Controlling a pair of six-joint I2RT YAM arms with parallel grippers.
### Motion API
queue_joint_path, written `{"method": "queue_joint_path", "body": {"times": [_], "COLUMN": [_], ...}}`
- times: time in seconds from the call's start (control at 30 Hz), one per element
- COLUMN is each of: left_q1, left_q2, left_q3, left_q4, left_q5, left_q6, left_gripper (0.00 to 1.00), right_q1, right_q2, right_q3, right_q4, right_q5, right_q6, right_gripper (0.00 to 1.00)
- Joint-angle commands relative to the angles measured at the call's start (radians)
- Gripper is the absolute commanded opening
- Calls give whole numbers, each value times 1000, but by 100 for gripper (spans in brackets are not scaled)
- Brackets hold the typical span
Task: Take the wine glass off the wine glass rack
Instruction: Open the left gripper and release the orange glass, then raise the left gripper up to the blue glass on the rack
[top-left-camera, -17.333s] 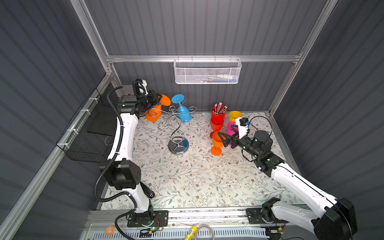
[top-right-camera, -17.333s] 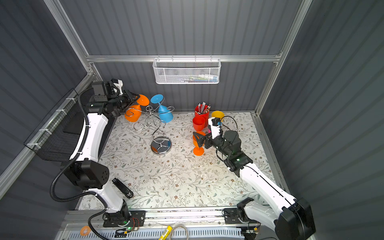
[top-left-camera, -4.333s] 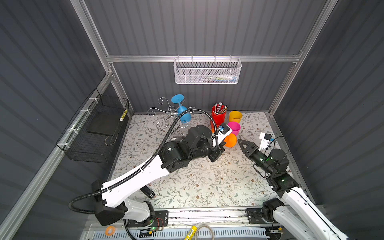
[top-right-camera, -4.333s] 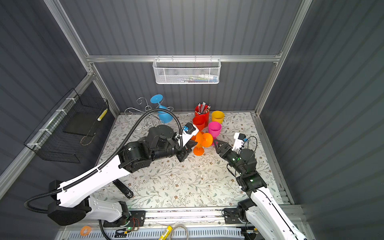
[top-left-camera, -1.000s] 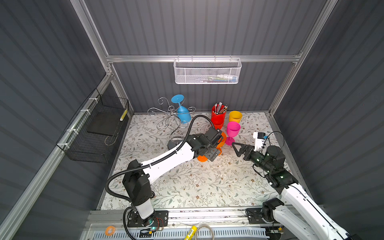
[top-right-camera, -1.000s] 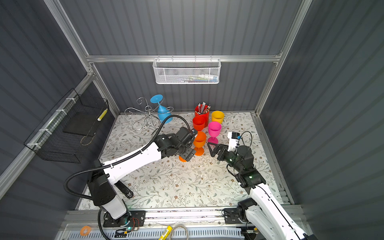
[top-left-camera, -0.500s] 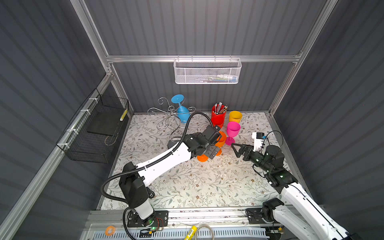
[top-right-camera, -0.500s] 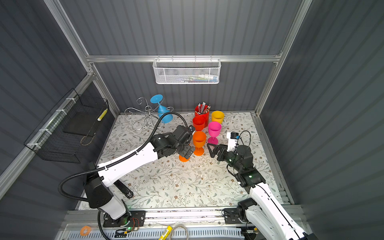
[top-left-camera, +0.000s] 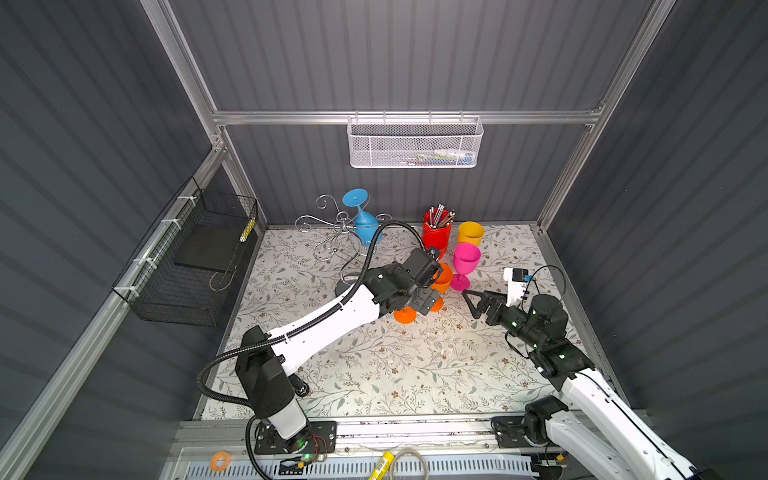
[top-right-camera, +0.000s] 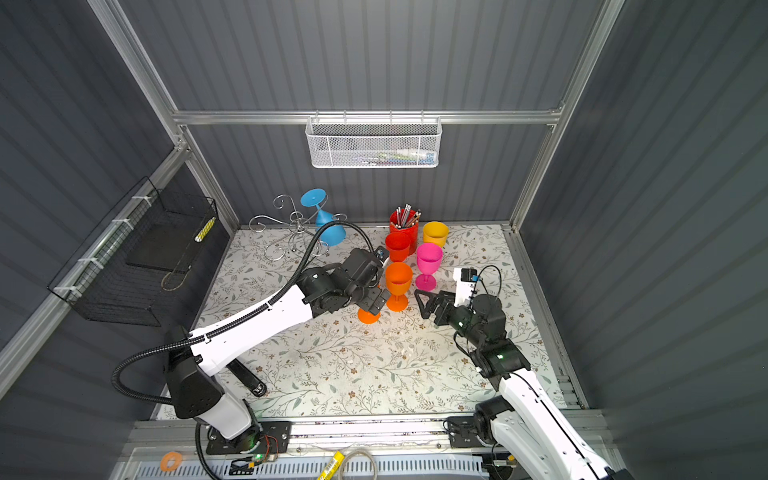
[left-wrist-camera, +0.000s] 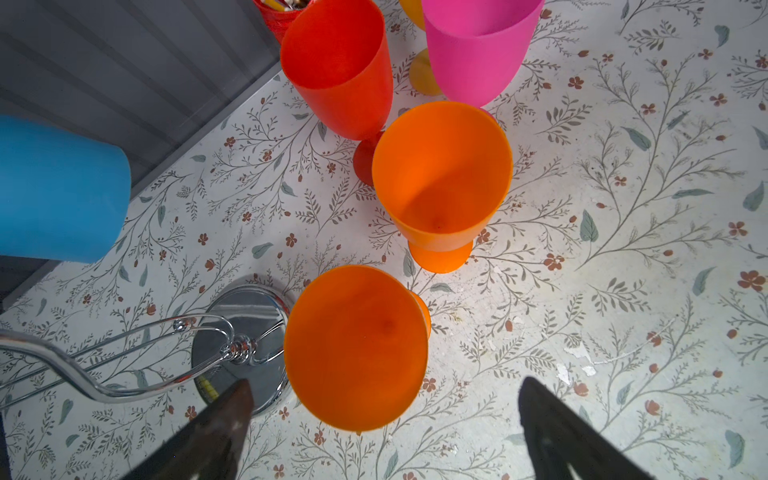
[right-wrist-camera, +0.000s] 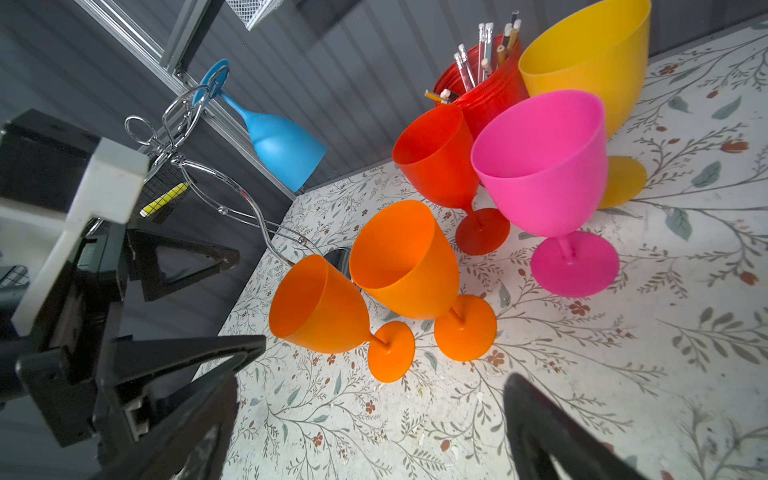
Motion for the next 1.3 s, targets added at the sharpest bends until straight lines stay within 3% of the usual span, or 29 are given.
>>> {"method": "queue_joint_path", "body": {"times": [0.0,0.3,0.6,1.0,1.27], "left_q1": [-20,-104,-52,230,348], "left_q2": [-14,148,303,206,200], "left_q3": [67,373,770,768,779], "left_q4": [-7,-125,-273,-245,-218], "left_q5": [-8,-31,-117,-103,-102], "left_q6": [-8,47,88,54,127], "left_gripper": [100,100,99,90,90], "right_q1": [-1,-1,2,34,129], "right_q2": [-24,-38,-71,-46,26], "right_q3": [-11,-25,-47,-55,-31], "right_q4": [15,32,51,102,129], "right_q5": [19,27,33,1,19], "right_q6": [-24,-30,-45,-59,-123], "right_gripper": [99,99,99,99,99]}}
